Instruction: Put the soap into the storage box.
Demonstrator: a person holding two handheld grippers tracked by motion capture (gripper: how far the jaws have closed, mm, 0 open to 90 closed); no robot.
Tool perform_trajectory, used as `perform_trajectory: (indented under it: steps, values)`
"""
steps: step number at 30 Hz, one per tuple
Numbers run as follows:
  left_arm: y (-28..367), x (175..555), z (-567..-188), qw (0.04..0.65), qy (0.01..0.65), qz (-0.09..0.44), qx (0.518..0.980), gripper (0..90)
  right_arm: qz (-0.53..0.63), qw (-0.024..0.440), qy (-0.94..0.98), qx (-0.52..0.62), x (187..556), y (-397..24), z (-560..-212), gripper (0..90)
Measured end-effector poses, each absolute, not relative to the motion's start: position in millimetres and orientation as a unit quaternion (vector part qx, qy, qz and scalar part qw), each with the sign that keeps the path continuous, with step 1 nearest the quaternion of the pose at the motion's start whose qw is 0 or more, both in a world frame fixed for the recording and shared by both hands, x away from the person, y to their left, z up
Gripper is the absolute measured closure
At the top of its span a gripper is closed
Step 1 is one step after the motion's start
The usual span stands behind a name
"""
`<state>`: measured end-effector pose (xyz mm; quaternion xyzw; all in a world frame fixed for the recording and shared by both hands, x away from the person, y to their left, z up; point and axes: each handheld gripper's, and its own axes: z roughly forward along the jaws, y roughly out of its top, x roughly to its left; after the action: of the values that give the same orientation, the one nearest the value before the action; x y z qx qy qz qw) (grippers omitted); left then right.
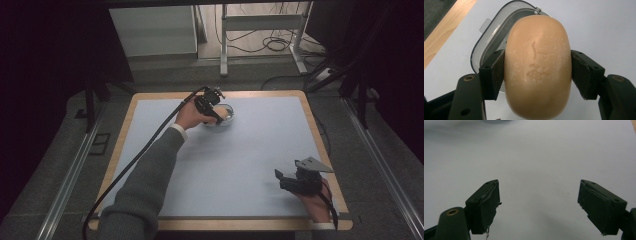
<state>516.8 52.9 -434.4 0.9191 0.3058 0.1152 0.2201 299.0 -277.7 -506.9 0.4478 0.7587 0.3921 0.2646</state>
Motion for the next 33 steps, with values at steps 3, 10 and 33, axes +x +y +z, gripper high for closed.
perform_trajectory:
  steps: [3,10,33]
  values:
    - [50.9,521.1,-436.7,0.211,0.304,0.119,0.921,32.7,0.393,0.264,0.758,0.448,298.8,-277.7,-506.4,17.8]
    - [47.8,529.9,-437.7,0.212,0.3,0.117,0.923,32.7,0.392,0.267,0.758,0.448,298.6,-279.1,-505.5,17.9]
    - [52.1,535.6,-439.8,0.221,0.307,0.114,0.919,25.3,0.39,0.27,0.755,0.452,298.1,-280.1,-505.2,17.8]
